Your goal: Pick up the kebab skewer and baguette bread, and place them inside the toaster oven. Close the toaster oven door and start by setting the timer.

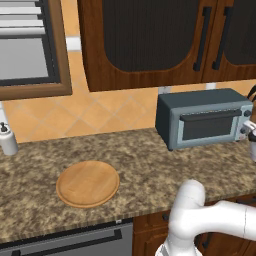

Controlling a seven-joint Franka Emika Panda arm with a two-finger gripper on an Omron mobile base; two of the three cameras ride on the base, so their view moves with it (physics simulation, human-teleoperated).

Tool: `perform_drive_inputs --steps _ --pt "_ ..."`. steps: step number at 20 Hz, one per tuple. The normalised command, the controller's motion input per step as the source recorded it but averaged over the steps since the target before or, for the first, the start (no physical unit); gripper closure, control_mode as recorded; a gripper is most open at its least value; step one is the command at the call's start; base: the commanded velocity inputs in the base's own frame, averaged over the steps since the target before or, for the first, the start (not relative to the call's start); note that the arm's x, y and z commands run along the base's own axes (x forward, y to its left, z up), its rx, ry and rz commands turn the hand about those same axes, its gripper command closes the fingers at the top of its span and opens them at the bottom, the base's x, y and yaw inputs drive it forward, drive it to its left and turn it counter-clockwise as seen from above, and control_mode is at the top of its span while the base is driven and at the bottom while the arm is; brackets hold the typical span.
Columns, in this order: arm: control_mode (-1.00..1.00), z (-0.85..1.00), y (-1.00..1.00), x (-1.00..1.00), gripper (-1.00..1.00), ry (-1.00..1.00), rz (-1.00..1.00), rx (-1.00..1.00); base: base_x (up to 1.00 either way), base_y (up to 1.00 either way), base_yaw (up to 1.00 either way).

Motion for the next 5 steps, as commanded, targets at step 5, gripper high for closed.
perform_drive_inputs --steps 5 --pt "-1.00 0.00 0.00 0.00 1.00 0.00 -0.16 0.23 0.00 0.00 0.00"
